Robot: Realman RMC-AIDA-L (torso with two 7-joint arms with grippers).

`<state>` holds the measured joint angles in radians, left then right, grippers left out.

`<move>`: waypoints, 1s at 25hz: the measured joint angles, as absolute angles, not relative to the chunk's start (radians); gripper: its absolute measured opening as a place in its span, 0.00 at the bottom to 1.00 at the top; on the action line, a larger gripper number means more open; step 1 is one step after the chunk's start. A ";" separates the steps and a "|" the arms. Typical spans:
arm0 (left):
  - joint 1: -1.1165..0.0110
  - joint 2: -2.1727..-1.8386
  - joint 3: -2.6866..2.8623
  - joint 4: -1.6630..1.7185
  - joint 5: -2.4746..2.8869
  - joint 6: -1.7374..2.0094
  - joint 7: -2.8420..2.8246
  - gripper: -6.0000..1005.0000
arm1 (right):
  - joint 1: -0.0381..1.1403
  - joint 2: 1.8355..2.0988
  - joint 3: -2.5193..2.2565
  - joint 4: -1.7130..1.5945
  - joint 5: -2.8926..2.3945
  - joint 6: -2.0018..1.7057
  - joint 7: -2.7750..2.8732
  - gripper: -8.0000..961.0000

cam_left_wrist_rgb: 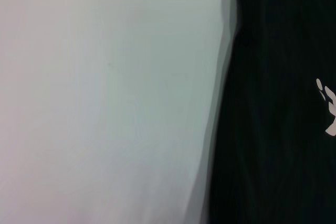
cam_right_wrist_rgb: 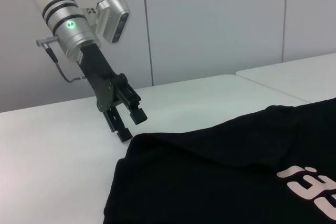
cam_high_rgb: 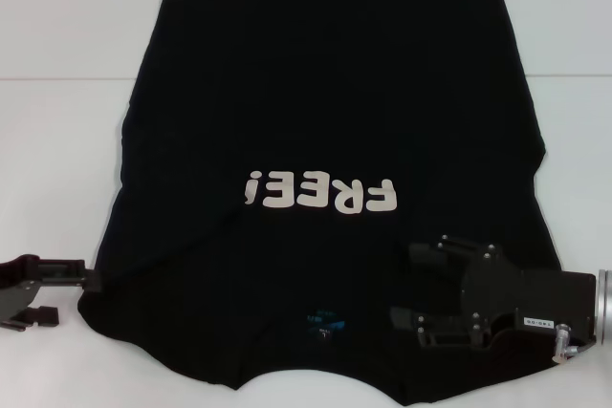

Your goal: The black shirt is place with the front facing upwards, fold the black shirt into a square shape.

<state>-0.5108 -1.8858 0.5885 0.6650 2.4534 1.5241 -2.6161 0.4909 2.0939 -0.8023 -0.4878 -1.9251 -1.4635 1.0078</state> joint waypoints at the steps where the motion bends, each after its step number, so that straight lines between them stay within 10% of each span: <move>1: -0.511 -1.886 0.588 0.664 2.454 1.524 -2.617 0.91 | 0.491 2.094 -0.802 -0.488 -1.925 -1.463 1.008 0.95; 25: -0.526 -1.915 0.590 0.658 2.460 1.510 -2.621 0.93 | 0.490 2.094 -0.802 -0.487 -1.925 -1.463 1.008 0.95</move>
